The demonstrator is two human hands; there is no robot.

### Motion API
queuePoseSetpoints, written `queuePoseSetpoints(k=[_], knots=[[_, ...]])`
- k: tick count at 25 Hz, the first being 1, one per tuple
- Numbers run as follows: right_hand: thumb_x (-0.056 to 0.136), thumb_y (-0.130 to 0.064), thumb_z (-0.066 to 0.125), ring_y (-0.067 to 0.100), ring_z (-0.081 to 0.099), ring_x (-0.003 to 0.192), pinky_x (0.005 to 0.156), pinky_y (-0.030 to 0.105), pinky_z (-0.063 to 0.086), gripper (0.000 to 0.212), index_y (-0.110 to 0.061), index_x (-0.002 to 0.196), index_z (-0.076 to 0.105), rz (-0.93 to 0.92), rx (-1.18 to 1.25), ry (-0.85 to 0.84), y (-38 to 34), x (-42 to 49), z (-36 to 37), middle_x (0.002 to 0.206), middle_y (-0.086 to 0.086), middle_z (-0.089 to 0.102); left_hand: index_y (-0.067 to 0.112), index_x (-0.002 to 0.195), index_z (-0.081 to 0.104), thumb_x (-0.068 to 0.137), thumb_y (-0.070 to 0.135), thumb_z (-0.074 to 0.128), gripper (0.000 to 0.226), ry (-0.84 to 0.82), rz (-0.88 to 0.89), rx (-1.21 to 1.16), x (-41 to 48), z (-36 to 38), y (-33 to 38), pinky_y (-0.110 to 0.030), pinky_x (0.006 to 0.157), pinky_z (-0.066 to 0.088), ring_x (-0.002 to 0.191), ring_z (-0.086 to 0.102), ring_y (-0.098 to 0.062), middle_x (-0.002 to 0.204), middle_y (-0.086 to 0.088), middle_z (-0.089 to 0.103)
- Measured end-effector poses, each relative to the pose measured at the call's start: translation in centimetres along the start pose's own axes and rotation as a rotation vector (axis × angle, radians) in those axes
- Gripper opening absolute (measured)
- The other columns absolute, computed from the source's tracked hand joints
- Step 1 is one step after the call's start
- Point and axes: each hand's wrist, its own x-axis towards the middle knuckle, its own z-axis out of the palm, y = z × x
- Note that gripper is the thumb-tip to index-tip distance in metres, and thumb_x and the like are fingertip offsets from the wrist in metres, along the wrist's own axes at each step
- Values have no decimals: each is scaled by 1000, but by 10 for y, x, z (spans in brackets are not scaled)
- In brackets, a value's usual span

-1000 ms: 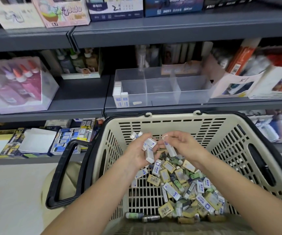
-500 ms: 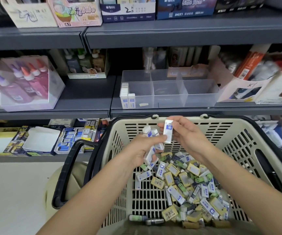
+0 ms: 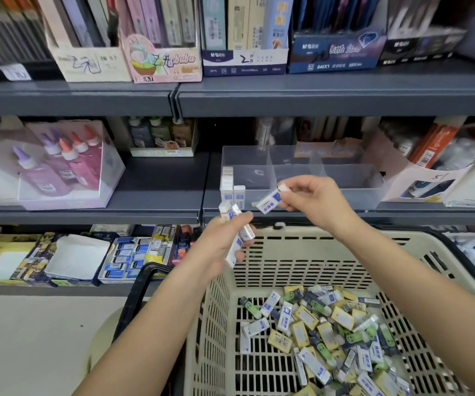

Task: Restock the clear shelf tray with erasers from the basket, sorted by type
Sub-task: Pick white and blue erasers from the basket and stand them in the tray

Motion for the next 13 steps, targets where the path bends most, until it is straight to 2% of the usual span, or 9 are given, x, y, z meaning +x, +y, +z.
queuePoseSetpoints(k=[2,6,9,11,13], knots=[[87,-1,60,6,65,62,71,21,56,13,-14,88,63,-15,-62,-11,-7,17,5,78,4,67,17,88,59,89,27,62,11,14,99,107,6,-13,11,-18,36,31,61,56,-11,71,-1,64],[84,-2,63,4,66,62,67,20,56,8,-7,90,66,-43,-123,-11,-12,48,10,75,0,69,14,86,62,88,31,62,17,55,289,233,18,-32,21,-17,38,32,54,54,-3,65,6,64],[81,-10,69,13,68,75,76,33,55,16,-25,80,66,-43,-199,43,-13,72,14,80,2,71,13,96,63,90,36,58,24,137,281,204,28,-39,22,-18,40,32,53,49,-4,69,5,64],[80,-20,71,12,66,81,77,28,53,14,-33,83,66,-46,-382,17,-11,83,22,86,0,71,14,104,62,92,37,54,27,155,262,197,33,-41,21,-19,41,32,57,46,-7,77,1,60],[82,-24,68,12,66,86,80,24,50,13,-28,94,68,-36,-511,-75,-7,89,34,91,-1,70,15,107,61,94,31,53,23,149,242,179,36,-44,20,-19,42,33,59,43,-9,78,0,55]])
